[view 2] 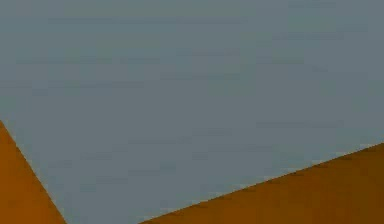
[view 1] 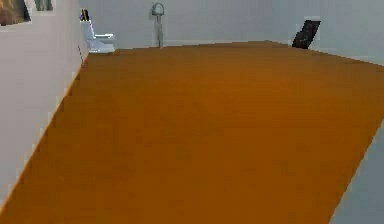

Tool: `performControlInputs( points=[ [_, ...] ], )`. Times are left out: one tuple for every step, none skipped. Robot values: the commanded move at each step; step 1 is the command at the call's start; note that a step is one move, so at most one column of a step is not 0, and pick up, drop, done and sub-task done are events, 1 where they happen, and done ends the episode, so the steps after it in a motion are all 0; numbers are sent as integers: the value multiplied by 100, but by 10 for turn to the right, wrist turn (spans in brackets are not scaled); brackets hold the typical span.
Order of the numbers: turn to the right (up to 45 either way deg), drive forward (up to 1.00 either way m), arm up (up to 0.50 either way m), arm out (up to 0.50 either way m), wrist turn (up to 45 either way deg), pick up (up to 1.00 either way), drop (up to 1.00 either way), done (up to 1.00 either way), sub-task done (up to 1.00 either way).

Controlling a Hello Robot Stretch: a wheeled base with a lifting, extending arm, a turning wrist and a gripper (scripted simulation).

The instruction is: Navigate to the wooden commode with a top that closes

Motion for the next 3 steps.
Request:
performControlInputs(
  points=[
    [0,70,0,0,0,0,0,0,0],
    [300,0,0,0,0,0,0,0,0],
    [30,0,0,0,0,0,0,0,0]
  ],
)
